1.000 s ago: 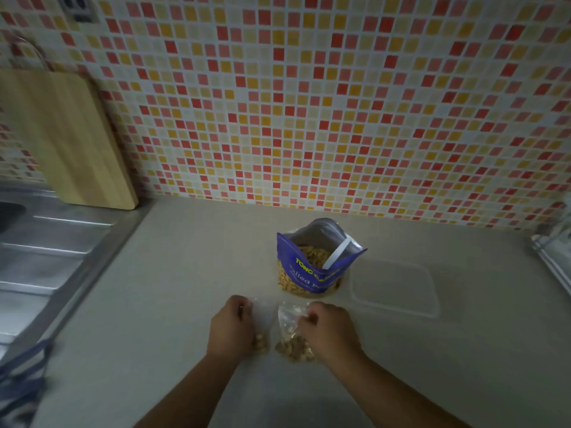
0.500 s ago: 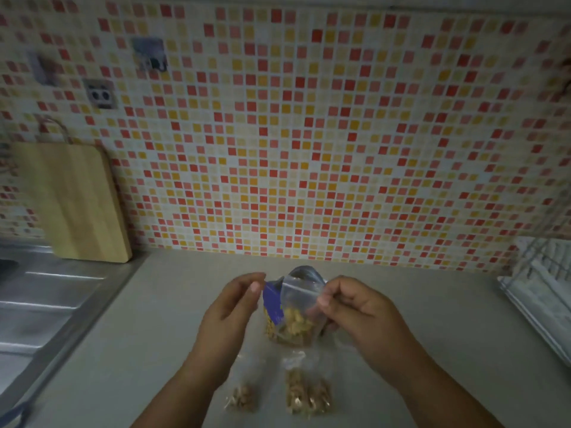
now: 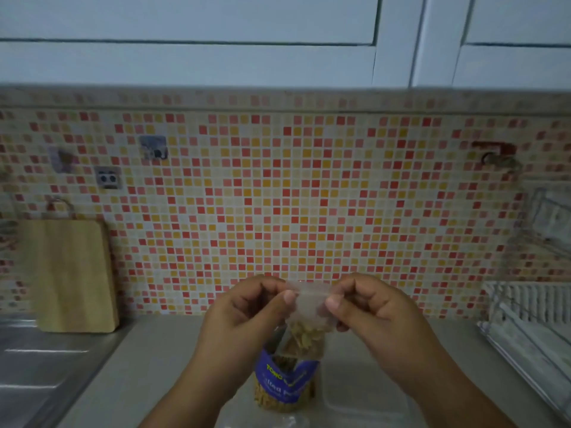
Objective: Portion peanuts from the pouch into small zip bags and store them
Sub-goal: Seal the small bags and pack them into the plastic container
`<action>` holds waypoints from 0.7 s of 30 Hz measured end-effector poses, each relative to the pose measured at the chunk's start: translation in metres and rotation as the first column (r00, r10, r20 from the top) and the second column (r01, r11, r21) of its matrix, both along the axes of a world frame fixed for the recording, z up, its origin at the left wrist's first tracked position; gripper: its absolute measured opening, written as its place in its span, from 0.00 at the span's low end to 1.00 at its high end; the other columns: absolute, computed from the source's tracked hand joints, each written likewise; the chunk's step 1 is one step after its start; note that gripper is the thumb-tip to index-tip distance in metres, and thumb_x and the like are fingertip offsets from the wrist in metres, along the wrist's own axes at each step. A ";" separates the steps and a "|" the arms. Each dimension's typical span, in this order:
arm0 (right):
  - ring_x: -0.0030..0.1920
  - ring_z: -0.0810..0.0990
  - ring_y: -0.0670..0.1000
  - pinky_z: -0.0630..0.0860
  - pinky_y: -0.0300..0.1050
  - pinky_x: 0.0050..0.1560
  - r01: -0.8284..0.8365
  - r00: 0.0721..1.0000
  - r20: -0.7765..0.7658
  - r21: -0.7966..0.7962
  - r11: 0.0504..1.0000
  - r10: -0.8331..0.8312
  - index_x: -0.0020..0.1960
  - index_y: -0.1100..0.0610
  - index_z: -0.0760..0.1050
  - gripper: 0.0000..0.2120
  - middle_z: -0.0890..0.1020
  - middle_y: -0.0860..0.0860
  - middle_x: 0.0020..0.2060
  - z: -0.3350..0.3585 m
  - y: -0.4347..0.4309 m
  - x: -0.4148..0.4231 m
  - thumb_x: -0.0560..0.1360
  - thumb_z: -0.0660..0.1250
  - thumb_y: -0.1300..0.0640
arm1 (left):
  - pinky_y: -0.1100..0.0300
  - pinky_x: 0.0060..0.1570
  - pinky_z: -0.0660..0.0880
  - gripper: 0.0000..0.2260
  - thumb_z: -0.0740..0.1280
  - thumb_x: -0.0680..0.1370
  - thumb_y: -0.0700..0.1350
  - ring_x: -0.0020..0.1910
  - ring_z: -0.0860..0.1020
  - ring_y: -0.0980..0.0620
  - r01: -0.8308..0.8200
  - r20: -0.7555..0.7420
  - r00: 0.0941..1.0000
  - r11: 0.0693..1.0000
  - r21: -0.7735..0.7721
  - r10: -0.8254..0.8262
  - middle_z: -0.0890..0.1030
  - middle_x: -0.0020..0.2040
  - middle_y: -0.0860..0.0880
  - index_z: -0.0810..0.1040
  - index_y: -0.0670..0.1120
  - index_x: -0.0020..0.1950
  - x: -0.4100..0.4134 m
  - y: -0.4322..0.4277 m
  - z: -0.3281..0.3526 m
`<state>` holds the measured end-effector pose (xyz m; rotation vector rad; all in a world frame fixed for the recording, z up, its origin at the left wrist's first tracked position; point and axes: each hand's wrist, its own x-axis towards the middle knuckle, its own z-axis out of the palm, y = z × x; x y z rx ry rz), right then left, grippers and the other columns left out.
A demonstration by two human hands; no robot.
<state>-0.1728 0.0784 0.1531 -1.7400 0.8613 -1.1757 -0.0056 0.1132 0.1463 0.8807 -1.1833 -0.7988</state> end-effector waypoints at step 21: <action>0.36 0.74 0.40 0.69 0.28 0.36 0.105 0.904 -0.378 -0.261 0.960 -0.202 0.37 0.46 0.74 0.08 0.76 0.43 0.34 0.006 0.003 0.011 0.75 0.67 0.54 | 0.65 0.37 0.76 0.09 0.66 0.67 0.56 0.39 0.80 0.54 -0.301 0.264 0.903 0.938 -0.174 0.339 0.82 0.37 0.54 0.81 0.54 0.40 0.000 -0.001 -0.019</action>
